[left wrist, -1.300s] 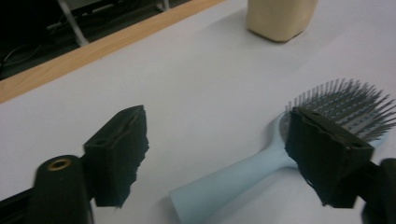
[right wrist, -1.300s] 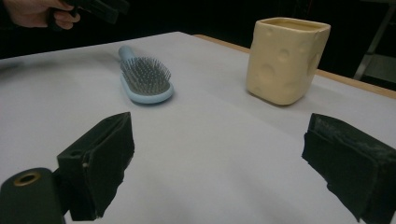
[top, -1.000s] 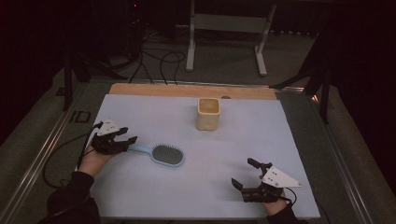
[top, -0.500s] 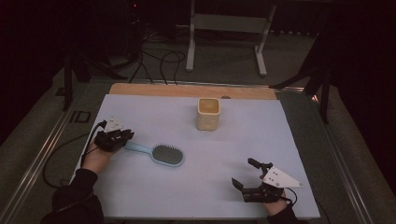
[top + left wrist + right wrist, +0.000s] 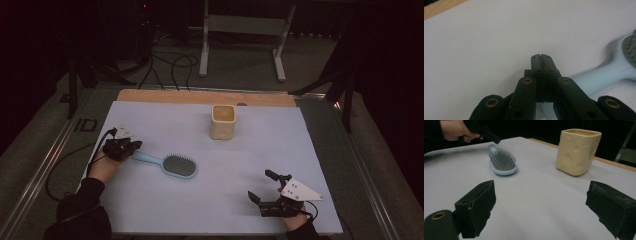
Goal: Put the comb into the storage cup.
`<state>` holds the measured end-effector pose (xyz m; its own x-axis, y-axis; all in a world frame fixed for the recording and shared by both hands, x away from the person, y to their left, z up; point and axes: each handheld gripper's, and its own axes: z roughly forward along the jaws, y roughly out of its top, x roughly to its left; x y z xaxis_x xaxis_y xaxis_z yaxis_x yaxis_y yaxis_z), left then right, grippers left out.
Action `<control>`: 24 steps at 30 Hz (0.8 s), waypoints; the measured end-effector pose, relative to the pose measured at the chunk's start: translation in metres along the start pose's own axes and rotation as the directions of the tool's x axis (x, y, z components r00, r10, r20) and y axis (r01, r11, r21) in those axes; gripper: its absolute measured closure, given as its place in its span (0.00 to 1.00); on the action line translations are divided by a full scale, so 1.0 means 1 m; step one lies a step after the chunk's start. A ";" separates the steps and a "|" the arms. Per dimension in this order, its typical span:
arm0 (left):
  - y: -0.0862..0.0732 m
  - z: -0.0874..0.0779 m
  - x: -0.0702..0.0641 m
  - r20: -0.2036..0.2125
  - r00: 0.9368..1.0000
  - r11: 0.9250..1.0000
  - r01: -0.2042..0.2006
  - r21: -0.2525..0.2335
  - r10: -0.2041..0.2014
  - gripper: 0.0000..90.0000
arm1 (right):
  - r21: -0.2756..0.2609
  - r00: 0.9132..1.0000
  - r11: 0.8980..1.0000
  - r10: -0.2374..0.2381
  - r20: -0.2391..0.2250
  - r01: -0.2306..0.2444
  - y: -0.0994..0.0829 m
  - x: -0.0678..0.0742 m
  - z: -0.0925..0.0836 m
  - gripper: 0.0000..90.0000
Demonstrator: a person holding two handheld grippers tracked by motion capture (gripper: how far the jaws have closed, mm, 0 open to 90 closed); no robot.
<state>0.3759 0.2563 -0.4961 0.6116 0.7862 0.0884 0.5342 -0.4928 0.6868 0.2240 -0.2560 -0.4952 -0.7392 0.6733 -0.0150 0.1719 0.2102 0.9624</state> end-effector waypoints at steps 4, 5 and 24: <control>-0.002 0.005 0.003 0.035 0.999 1.000 -0.001 0.011 0.001 1.00 | 0.000 1.000 1.000 0.002 -0.001 -0.002 0.000 0.000 0.000 0.10; -0.003 0.007 0.003 0.036 0.999 1.000 -0.009 0.023 0.008 1.00 | 0.000 1.000 1.000 0.003 -0.001 -0.003 0.000 0.000 0.000 0.10; -0.020 -0.015 -0.016 0.076 0.993 0.993 -0.097 0.071 0.092 1.00 | 0.000 1.000 1.000 0.002 0.003 -0.002 0.000 -0.001 0.000 0.10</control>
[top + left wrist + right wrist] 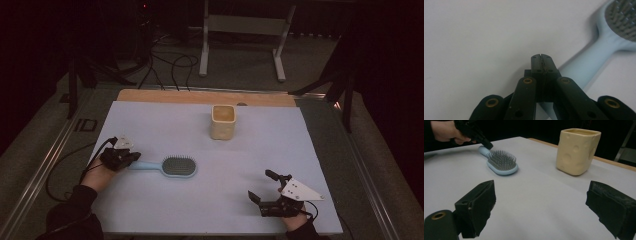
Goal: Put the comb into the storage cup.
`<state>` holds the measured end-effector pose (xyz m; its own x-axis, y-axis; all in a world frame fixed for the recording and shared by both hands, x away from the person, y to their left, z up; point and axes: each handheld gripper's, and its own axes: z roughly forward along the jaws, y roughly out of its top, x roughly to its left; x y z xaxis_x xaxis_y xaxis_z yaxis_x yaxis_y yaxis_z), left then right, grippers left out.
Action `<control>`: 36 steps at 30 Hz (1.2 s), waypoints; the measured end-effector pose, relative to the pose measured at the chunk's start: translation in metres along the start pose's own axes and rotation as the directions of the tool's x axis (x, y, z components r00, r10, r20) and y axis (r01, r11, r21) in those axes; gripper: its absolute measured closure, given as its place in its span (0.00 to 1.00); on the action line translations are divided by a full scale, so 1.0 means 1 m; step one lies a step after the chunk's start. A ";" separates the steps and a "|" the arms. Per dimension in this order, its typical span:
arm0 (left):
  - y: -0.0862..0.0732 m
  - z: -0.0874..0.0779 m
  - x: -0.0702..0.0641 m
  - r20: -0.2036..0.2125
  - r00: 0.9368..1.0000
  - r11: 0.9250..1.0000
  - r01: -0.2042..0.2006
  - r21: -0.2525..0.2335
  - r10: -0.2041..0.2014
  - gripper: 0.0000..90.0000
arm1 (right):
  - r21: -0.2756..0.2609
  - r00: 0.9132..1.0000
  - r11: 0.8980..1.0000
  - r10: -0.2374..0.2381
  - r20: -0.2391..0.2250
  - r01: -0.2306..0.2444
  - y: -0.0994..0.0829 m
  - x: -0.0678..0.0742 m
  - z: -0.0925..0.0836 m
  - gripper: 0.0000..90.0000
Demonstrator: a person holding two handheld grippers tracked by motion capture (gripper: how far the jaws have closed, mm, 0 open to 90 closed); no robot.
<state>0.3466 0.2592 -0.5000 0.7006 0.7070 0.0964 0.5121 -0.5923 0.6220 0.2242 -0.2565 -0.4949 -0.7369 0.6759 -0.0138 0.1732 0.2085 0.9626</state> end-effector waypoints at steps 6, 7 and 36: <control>-0.004 -0.006 -0.011 0.025 0.999 0.999 -0.035 0.037 0.034 1.00 | 0.004 1.000 1.000 0.011 -0.001 -0.011 0.000 0.000 0.001 0.10; -0.004 -0.007 -0.012 0.035 0.999 0.999 -0.036 0.040 0.034 1.00 | 0.002 1.000 1.000 0.006 0.000 -0.006 0.000 0.000 0.001 0.10; -0.016 -0.029 -0.077 0.204 0.967 0.979 -0.175 0.103 0.152 1.00 | 0.007 1.000 1.000 0.008 0.001 -0.008 0.000 0.001 0.002 0.10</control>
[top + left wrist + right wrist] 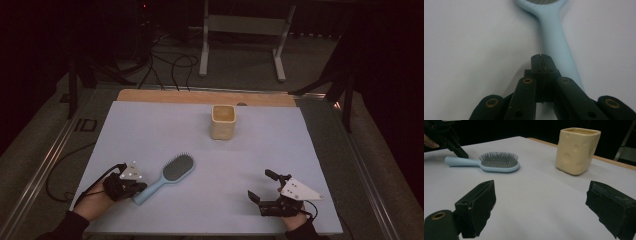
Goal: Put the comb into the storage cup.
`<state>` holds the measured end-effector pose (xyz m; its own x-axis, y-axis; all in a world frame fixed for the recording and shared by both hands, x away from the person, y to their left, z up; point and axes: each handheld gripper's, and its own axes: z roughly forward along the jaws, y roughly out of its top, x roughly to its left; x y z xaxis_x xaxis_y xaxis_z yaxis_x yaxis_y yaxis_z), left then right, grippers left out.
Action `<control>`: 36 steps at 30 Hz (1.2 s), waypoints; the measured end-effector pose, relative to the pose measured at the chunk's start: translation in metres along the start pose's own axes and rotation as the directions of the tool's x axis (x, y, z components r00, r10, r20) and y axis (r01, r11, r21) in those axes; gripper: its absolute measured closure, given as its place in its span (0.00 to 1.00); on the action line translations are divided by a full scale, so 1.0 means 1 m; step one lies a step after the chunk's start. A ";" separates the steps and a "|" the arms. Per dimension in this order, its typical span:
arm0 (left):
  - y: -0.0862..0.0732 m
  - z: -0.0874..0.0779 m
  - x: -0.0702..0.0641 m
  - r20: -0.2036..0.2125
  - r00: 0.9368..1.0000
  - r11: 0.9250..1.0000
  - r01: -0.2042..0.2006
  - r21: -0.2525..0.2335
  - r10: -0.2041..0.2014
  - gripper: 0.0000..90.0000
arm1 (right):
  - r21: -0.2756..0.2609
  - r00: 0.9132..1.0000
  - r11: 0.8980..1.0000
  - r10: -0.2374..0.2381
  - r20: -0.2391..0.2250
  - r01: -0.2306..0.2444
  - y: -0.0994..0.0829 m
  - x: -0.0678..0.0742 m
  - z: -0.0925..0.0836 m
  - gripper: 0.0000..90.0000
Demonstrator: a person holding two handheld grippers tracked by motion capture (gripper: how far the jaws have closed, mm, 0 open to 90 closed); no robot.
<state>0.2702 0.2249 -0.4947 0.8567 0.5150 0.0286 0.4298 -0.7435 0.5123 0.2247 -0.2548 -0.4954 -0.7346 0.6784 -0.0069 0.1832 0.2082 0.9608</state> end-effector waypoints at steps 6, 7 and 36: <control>0.003 0.001 -0.008 0.029 0.999 0.999 -0.028 0.021 0.028 1.00 | 0.002 1.000 1.000 -0.003 -0.004 0.003 0.000 0.000 0.000 0.10; 0.003 0.002 -0.009 0.039 0.999 0.999 -0.029 0.021 0.028 1.00 | 0.005 1.000 1.000 -0.003 -0.002 0.003 0.000 0.000 0.001 0.10; 0.028 -0.031 -0.006 -0.026 0.978 0.978 0.207 -0.022 -0.208 0.87 | 0.006 1.000 1.000 -0.001 -0.005 0.001 0.000 -0.001 0.002 0.10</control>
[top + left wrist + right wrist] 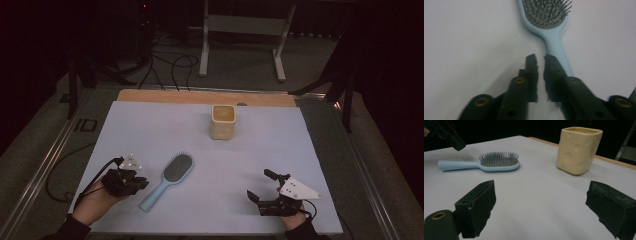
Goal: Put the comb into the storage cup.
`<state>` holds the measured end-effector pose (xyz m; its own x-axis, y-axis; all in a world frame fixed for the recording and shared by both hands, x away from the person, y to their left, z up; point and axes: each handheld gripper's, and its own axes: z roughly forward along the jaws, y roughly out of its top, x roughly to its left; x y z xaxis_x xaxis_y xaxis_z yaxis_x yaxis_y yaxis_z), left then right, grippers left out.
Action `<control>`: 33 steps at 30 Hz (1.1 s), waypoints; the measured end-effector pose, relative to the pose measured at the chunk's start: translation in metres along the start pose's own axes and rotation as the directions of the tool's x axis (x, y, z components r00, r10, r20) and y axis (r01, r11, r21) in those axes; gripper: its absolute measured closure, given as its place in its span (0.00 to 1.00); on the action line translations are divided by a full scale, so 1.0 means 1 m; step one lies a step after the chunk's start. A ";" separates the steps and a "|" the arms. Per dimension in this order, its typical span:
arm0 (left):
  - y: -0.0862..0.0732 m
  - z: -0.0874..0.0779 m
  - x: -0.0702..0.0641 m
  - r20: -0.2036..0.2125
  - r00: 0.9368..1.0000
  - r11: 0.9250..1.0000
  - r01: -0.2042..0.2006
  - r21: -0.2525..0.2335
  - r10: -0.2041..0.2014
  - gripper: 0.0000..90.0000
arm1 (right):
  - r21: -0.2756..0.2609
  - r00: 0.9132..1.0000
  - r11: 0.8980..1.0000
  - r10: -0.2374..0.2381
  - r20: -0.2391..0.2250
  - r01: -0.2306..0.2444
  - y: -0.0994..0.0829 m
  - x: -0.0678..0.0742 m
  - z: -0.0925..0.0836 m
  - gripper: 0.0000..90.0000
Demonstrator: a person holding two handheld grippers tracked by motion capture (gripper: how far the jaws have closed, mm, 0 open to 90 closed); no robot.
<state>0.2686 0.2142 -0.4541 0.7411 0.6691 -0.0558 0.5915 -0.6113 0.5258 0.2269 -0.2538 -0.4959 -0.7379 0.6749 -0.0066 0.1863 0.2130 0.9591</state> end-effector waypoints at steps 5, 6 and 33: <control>0.008 -0.003 -0.005 -0.019 1.000 1.000 0.004 -0.012 -0.004 0.69 | -0.002 1.000 1.000 -0.003 -0.002 0.003 0.000 0.000 0.000 0.10; 0.009 -0.003 -0.006 -0.033 0.999 1.000 0.009 -0.011 -0.009 0.64 | 0.001 1.000 1.000 0.001 0.000 -0.001 0.000 0.000 0.000 0.10; 0.043 0.035 -0.025 -0.051 0.988 0.984 0.151 0.098 -0.147 0.01 | 0.006 1.000 1.000 -0.009 -0.011 0.009 0.000 0.001 0.003 0.10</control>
<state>0.2864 0.1560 -0.4600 0.6292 0.7721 -0.0893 0.7249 -0.5415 0.4257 0.2275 -0.2511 -0.4966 -0.7463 0.6655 -0.0118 0.1838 0.2231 0.9573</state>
